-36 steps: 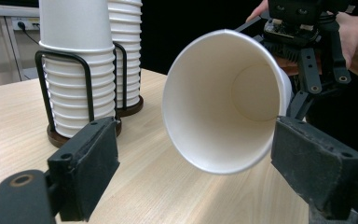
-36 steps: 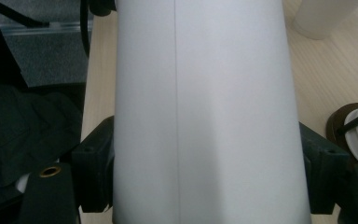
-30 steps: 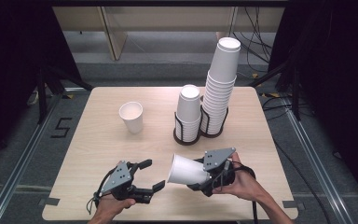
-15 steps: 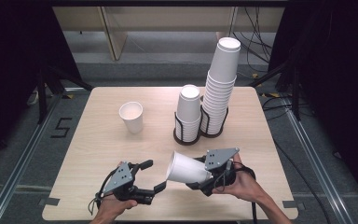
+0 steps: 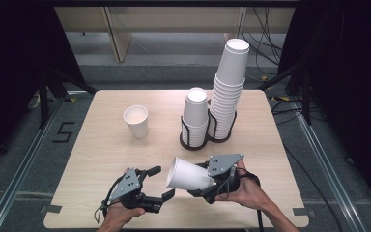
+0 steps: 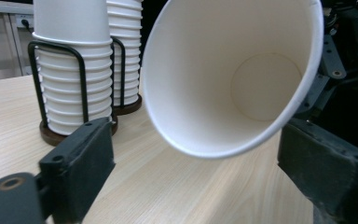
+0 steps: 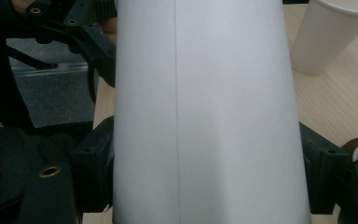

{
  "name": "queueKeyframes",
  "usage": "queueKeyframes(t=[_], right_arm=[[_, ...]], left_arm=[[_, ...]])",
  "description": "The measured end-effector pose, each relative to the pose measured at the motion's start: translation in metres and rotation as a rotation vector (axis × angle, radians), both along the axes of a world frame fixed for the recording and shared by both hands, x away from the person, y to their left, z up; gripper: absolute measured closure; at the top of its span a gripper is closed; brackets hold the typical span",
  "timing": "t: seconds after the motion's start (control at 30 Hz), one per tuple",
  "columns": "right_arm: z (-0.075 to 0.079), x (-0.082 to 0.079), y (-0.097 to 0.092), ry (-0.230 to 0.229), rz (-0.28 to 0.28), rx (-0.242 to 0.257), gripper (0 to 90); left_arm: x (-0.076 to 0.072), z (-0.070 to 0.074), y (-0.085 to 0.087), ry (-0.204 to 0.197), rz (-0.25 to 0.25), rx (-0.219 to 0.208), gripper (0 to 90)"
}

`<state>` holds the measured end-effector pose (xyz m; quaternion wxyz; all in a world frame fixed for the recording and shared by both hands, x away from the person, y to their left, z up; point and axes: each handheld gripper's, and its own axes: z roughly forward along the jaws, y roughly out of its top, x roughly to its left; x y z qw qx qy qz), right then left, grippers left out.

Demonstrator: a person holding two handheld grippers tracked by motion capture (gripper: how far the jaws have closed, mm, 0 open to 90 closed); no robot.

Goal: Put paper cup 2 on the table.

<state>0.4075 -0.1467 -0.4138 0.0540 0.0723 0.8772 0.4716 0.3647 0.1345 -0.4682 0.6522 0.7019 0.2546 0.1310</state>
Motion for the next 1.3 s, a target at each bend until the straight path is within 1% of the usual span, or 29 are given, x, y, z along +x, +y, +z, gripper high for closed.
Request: queueKeyframes(t=[0.03, 0.1, 0.13, 0.17, 0.2, 0.27, 0.3, 0.37, 0.43, 0.47, 0.5, 0.53, 0.67, 0.7, 0.77, 0.83, 0.9, 1.1, 1.13, 1.17, 1.2, 1.3], right_arm=[[0.000, 0.000, 0.001, -0.008, 0.000, -0.002, 24.1], [-0.001, 0.001, 0.004, -0.024, 0.014, 0.001, 24.1], [-0.001, -0.001, 0.005, -0.003, 0.019, 0.006, 24.1], [-0.002, -0.001, 0.006, -0.003, 0.020, 0.004, 24.1], [-0.002, -0.001, 0.007, 0.006, 0.026, 0.008, 24.1], [-0.004, -0.001, 0.008, 0.015, 0.033, 0.021, 24.1], [-0.006, -0.002, 0.010, 0.019, 0.048, 0.032, 24.1], [-0.006, -0.002, 0.011, 0.018, 0.052, 0.033, 24.1], [-0.009, -0.002, 0.012, 0.015, 0.070, 0.042, 24.0], [-0.009, -0.002, 0.013, 0.031, 0.074, 0.037, 24.1], [-0.011, -0.002, 0.014, 0.016, 0.087, 0.048, 24.1], [-0.014, -0.003, 0.016, 0.041, 0.095, 0.047, 24.0], [-0.017, -0.004, 0.019, 0.044, 0.111, 0.050, 24.0], [-0.018, -0.005, 0.020, 0.052, 0.112, 0.043, 24.0], [-0.018, -0.005, 0.020, 0.053, 0.114, 0.042, 24.0], [-0.019, -0.004, 0.020, 0.055, 0.121, 0.057, 23.9], [-0.020, -0.003, 0.020, 0.057, 0.125, 0.059, 24.0], [-0.026, -0.002, 0.021, 0.075, 0.133, 0.052, 24.2], [-0.027, -0.002, 0.021, 0.079, 0.134, 0.043, 24.2], [-0.028, -0.001, 0.021, 0.068, 0.135, 0.041, 24.2], [-0.029, -0.002, 0.022, 0.081, 0.136, 0.038, 24.3], [-0.031, -0.002, 0.022, 0.081, 0.138, 0.019, 24.3]], left_arm=[[0.001, -0.001, -0.002, -0.005, -0.011, -0.026, 6.0], [0.001, -0.001, -0.003, -0.003, -0.017, -0.029, 2.6], [0.001, -0.001, -0.003, -0.003, -0.020, -0.036, 1.6], [0.001, 0.000, -0.004, -0.003, -0.021, -0.039, 0.8], [-0.001, 0.001, -0.003, 0.008, -0.017, -0.028, 0.7], [-0.001, 0.002, -0.004, 0.007, -0.027, -0.045, 0.0], [-0.001, 0.002, -0.004, 0.009, -0.033, -0.055, 0.0], [-0.002, 0.003, -0.004, 0.012, -0.045, -0.063, 0.0], [-0.002, 0.003, -0.005, 0.015, -0.060, -0.077, 0.0], [-0.002, 0.004, -0.005, 0.015, -0.064, -0.083, 0.0], [-0.002, 0.004, -0.005, 0.014, -0.075, -0.087, 0.2], [-0.003, 0.004, -0.006, 0.010, -0.081, -0.087, 0.2], [-0.003, 0.004, -0.007, 0.009, -0.087, -0.083, 0.0], [-0.004, 0.004, -0.007, 0.008, -0.087, -0.083, 0.0], [-0.004, 0.004, -0.007, 0.006, -0.087, -0.084, 0.0], [-0.004, 0.005, -0.006, 0.001, -0.088, -0.084, 0.0], [-0.005, 0.005, -0.006, -0.005, -0.086, -0.092, 0.6], [-0.003, 0.007, -0.002, -0.015, -0.114, -0.105, 6.9], [-0.004, 0.008, -0.002, -0.020, -0.115, -0.103, 7.9], [-0.004, 0.008, -0.002, -0.023, -0.117, -0.100, 8.7], [-0.004, 0.008, -0.002, -0.025, -0.119, -0.100, 9.5], [-0.005, 0.009, -0.002, -0.025, -0.126, -0.102, 12.0]])
